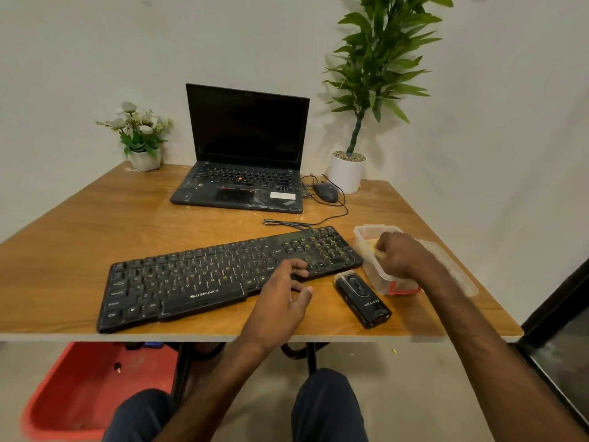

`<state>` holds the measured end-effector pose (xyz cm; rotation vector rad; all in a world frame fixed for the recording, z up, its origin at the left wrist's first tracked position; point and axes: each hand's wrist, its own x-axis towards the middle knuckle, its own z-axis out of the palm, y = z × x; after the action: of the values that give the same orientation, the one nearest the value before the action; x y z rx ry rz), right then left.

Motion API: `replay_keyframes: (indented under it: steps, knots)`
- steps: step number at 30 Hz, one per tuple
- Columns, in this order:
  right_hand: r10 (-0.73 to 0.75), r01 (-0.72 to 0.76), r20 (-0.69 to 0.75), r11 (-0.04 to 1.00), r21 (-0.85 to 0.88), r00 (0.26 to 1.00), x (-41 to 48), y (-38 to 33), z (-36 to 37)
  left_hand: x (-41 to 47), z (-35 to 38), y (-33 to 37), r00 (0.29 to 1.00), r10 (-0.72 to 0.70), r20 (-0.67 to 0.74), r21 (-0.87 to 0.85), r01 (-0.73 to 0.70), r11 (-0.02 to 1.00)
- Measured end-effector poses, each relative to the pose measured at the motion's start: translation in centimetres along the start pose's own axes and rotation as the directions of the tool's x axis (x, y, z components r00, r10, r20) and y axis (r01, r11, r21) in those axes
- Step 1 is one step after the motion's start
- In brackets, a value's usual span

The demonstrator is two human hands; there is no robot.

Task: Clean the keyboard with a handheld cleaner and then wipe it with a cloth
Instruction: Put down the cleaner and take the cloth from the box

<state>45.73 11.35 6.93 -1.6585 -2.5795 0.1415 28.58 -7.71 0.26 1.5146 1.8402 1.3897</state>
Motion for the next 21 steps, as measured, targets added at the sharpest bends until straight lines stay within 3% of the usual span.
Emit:
replay_keyframes:
  steps: [6, 8, 10, 11, 12, 13, 14, 16, 18, 21]
  knots:
    - [0.084, -0.067, -0.301, 0.995, 0.067, 0.950, -0.2, -0.4, 0.5, -0.8, -2.5, -1.3, 0.997, 0.078, -0.013, 0.244, -0.072, 0.967]
    - [0.095, -0.027, -0.437, 0.987, 0.159, 0.894, -0.2, 0.2, 0.6, -1.3, -3.3, -1.8, 0.989, 0.147, -0.003, 0.429, -0.131, 0.894]
    - [0.201, -0.011, -0.497, 0.933, 0.359, 0.844, -0.5, 0.7, -0.3, -1.6, -3.9, -2.2, 0.983, 0.181, 0.004, 0.551, -0.153, 0.820]
    - [0.303, -0.007, -0.475, 0.848, 0.530, 0.826, -0.7, 0.8, -1.0, -1.7, -4.2, -2.3, 0.983, 0.182, 0.002, 0.588, -0.148, 0.795]
    - [0.405, 0.021, -0.410, 0.690, 0.723, 0.818, -1.1, 0.6, -1.9, -1.7, -4.5, -2.5, 0.983, 0.183, -0.003, 0.615, -0.142, 0.776]
    - [0.464, 0.069, -0.311, 0.468, 0.881, 0.829, -1.6, 0.3, -2.7, -1.7, -4.7, -2.7, 0.983, 0.182, -0.005, 0.636, -0.138, 0.759]
    - [0.464, 0.093, -0.189, 0.221, 0.971, 0.866, -2.5, -0.3, -3.4, -1.7, -4.8, -2.8, 0.984, 0.179, -0.001, 0.654, -0.135, 0.745]
    - [0.317, 0.062, 0.004, -0.198, 0.978, 0.949, -4.9, -2.3, -4.1, -1.7, -5.0, -2.7, 0.985, 0.174, 0.019, 0.687, -0.139, 0.713]
    - [0.130, -0.021, 0.083, -0.419, 0.908, 0.988, -6.9, -4.2, -3.9, -1.5, -5.0, -2.5, 0.983, 0.180, 0.038, 0.705, -0.153, 0.692]
    - [-0.028, -0.133, 0.144, -0.577, 0.806, 0.989, -9.0, -7.4, -2.4, -0.8, -4.9, -2.3, 0.977, 0.206, 0.051, 0.702, -0.182, 0.688]
